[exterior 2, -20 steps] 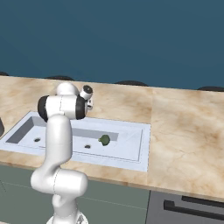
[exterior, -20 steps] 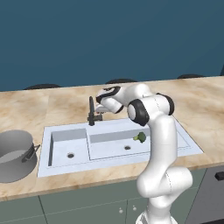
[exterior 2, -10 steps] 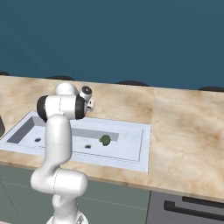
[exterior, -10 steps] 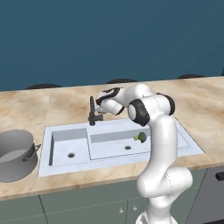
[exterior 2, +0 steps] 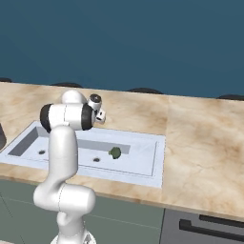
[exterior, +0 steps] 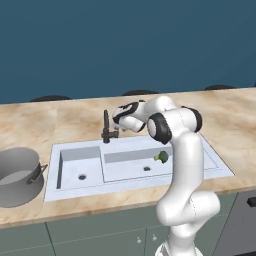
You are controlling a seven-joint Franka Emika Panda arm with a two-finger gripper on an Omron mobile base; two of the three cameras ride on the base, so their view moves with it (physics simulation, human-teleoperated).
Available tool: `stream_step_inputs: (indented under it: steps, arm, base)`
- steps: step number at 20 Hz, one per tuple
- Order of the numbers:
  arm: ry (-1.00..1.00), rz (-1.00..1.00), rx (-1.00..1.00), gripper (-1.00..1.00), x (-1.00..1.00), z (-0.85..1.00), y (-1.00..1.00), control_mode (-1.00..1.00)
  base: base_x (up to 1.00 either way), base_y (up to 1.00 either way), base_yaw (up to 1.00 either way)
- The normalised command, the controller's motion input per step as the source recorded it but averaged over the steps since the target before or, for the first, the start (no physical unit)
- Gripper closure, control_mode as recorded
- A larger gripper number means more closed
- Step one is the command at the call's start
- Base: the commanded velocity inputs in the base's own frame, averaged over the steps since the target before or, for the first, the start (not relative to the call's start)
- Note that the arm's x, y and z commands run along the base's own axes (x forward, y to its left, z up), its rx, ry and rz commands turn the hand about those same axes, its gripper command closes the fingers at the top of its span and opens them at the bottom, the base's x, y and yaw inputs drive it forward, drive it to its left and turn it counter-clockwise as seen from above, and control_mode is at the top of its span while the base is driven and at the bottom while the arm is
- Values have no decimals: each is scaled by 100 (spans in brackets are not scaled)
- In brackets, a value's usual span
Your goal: Dump the broccoli from the pot into the sink. Then turn on the water and wash the broccoli. Then turn off the water and put the broccoli back in the pot.
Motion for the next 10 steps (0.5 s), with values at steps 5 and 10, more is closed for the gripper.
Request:
stream_step_inputs:
  steps: [5, 10]
  arm:
    - [9, -12, 3, 100, 0, -9, -82, -100]
    - [8, -10, 5, 100, 0, -7, -67, -100]
  base:
    - [0, 0, 0]
    - [0, 0, 0]
